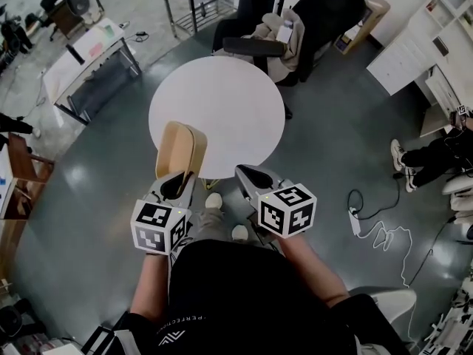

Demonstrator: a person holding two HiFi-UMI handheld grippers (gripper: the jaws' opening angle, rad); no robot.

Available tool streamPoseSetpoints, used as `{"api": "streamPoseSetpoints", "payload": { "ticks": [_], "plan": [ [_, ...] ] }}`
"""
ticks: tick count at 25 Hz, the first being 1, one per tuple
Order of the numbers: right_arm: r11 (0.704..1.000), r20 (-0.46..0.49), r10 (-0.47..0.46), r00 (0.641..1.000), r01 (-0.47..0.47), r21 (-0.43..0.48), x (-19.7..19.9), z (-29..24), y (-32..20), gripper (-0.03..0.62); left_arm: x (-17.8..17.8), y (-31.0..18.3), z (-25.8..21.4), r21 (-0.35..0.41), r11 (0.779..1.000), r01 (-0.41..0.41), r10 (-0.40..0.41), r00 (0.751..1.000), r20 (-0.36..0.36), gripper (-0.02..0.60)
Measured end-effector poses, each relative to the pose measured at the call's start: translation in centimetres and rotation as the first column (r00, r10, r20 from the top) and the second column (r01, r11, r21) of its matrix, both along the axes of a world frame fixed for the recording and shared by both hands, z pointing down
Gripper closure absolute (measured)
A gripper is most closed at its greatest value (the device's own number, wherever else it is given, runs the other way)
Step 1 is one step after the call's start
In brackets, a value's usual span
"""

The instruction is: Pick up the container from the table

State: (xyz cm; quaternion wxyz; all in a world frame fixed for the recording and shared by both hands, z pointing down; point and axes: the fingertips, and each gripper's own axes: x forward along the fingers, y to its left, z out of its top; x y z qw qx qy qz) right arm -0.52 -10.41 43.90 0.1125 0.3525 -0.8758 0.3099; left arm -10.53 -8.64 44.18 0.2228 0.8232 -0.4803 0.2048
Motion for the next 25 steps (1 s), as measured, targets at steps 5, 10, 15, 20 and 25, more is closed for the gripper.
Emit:
{"api": "streamPoseSetpoints", "payload": {
  "ticks": [5, 10, 15, 20, 25],
  "plan": [
    [1.0, -0.003, -0.001, 1.0, 0.001, 0.023, 0.0, -0.4, -0.2, 0.594, -0.3, 0.2, 0.2, -0.005, 1.0, 0.009, -0.009, 1.0, 0.007, 0.555],
    [1.0, -0.002, -0.004, 1.0, 0.004, 0.02, 0.0, -0.5, 0.0, 0.594, -0.4, 0.6, 0.3, -0.015, 1.0, 0.008, -0.008, 1.0, 0.01, 0.555],
    [1.0, 0.003, -0.007, 1.0, 0.007, 0.016, -0.2, -0.2, 0.0, 0.594, -0.3, 0.6, 0.7, -0.023, 1.0, 0.002, -0.002, 1.0, 0.013, 0.555],
    [1.0, 0.005, -0.007, 1.0, 0.007, 0.01, -0.6, -0.1, -0.1, 0.594, -0.6, 0.6, 1.0, -0.031, 1.0, 0.0, 0.001, 1.0, 0.013, 0.555],
    [1.0, 0.008, -0.006, 1.0, 0.006, 0.005, -1.0, -0.2, -0.2, 0.594, -1.2, 0.6, 1.0, -0.034, 0.999, 0.003, -0.002, 1.0, 0.013, 0.555]
  ]
}}
